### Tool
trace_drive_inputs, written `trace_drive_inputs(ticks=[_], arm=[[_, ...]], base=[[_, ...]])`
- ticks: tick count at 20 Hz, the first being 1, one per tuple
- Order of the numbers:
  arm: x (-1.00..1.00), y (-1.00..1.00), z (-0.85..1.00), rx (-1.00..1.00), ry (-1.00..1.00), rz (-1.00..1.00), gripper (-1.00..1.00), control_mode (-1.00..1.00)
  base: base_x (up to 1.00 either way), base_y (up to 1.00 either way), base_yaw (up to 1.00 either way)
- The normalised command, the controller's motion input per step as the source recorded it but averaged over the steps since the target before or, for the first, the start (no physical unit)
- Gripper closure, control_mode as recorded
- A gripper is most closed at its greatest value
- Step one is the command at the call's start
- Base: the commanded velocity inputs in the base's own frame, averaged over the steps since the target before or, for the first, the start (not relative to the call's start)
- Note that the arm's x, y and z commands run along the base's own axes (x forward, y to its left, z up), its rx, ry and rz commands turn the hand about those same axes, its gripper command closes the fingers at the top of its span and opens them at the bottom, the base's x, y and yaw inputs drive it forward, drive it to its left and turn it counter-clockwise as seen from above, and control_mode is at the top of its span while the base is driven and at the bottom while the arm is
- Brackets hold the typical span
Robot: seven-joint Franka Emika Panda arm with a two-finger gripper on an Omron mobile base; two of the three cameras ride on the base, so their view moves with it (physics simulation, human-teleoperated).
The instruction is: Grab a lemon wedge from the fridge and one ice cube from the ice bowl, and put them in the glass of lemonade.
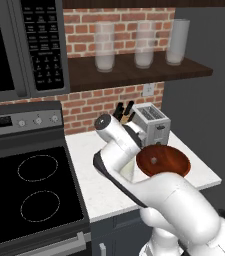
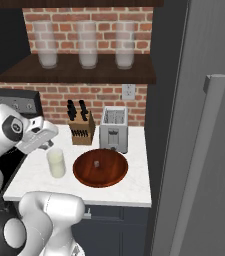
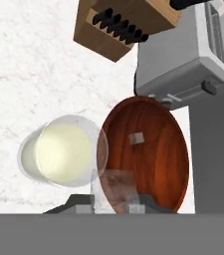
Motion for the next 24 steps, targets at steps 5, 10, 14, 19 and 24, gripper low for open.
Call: trace_drive_inputs(ticks=[5,10,14,19,24], arm=[[0.0,0.04,-0.16,-0.05,0.0,0.0,1.0,-1.0],[0.0,0.0,-0.09,0.0,0.0,0.0,1.0,-1.0],[0.05,0.0,-0.26,-0.02,0.0,0.0,1.0,-1.0],[0.18,0.0,-0.2,-0.01,0.0,0.0,1.0,-1.0],[0.26,0.0,-0.13,0.0,0.0,0.0,1.0,-1.0]], base=[[0.0,0.0,0.0],[0.0,0.0,0.0],[0.0,0.0,0.0],[0.0,0.0,0.0],[0.0,0.0,0.0]])
